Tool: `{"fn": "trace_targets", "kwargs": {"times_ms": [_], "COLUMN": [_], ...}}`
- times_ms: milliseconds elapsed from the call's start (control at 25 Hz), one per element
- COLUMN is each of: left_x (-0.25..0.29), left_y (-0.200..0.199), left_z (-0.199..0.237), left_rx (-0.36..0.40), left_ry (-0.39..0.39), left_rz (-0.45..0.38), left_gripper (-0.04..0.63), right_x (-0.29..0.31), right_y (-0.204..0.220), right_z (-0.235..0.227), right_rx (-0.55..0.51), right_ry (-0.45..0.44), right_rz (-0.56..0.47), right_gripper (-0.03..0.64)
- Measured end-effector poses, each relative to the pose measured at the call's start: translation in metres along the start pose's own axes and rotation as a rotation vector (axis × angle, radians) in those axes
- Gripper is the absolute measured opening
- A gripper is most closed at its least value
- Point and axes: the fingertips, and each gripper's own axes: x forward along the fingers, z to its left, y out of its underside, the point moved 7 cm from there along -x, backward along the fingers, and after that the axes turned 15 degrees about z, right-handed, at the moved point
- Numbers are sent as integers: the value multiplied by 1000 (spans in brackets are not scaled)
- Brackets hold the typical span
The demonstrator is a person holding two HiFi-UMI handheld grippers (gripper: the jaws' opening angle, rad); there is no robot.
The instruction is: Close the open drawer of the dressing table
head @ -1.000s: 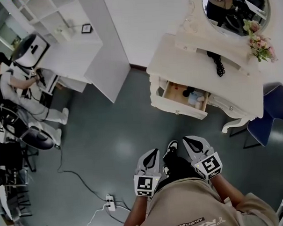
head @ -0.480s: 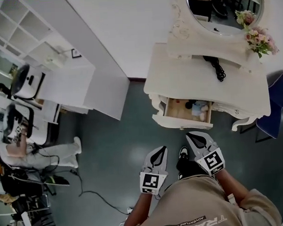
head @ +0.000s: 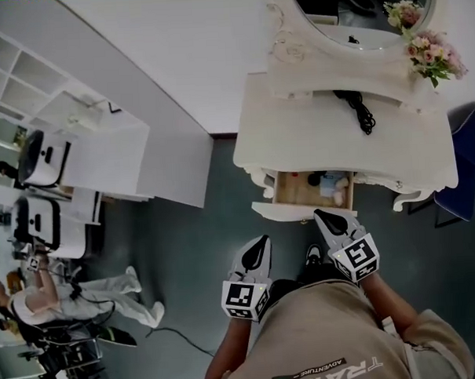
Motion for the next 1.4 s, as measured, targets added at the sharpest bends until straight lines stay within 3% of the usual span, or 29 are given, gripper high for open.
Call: {"fn": "trace_targets", "kwargs": {"times_ms": [160,360,520,840,960,1120,1400], "left_x": [13,34,50,83,94,112,138], "left_y": [-18,-33,-42,-71,-79,-98,-120], "left_z": [5,17,27,57,71,87,96], "left_rx": [21,-8,11,123,160,173,257], "left_ry": [9,84,125,225,246,342,444], "left_rz": [-9,0,13,15,17,24,10], "left_gripper": [17,17,17,17,17,17,17], "right_x": [-4,-2,2,23,32,35,36], "right_y": [4,5,5,-14,-29,-47,-38], "right_z": [-17,-33,-36,-51,-53,-62,-63], "right_rx": [9,74,87,237,247,262,441], "right_ry": [26,67,109,219,260,337,393], "right_rz": [35,47,69,55,50,35,33], "right_gripper": [3,3,3,3,3,3,3]}}
